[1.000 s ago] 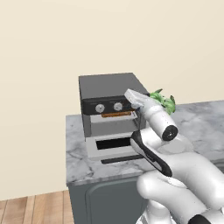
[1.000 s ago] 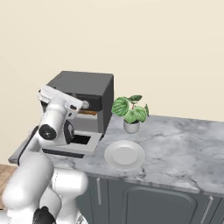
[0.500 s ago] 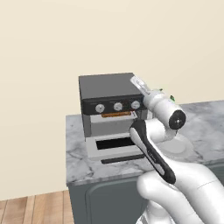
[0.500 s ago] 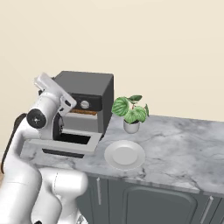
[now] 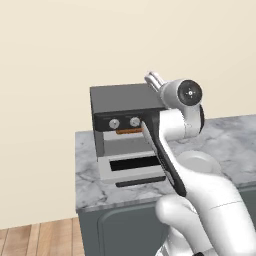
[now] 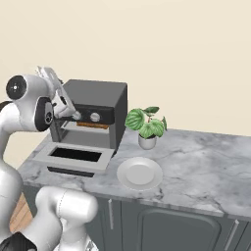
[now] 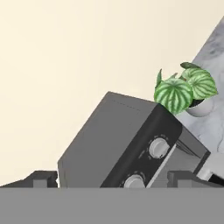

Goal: Pull the toaster oven rack outwards. Pick up the baguette from the plate and place it on the toaster oven rack. Close the toaster oven door fully and set the temperature to the lowest setting.

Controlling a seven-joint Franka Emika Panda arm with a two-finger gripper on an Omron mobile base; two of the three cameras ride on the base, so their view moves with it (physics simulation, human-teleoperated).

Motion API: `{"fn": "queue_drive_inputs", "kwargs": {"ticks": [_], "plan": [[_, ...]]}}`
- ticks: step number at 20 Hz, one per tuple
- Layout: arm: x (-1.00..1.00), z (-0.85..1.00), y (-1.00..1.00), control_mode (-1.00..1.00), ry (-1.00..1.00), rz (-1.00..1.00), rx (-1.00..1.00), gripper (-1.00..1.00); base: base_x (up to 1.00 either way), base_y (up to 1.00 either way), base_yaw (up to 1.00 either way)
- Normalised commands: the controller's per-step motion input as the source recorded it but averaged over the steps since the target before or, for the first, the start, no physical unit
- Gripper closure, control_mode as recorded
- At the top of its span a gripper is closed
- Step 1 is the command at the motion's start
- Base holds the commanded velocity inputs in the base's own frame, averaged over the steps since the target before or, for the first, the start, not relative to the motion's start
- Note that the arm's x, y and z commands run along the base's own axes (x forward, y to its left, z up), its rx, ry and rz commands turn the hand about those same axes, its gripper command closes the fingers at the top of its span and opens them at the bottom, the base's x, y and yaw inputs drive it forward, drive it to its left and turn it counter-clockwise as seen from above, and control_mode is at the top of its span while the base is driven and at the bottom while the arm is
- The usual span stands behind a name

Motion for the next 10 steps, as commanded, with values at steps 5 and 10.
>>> {"fn": "queue_drive_inputs", "kwargs": {"ticks": [5, 10], "plan": [[-0.14, -0.02, 0.08, -1.00, 0.06, -0.24, 0.00, -1.00, 0.00, 0.00, 0.00], [-0.43, -0.22, 0.00, -1.00, 0.00, -0.08, 0.06, -1.00, 0.00, 0.00, 0.00]]}}
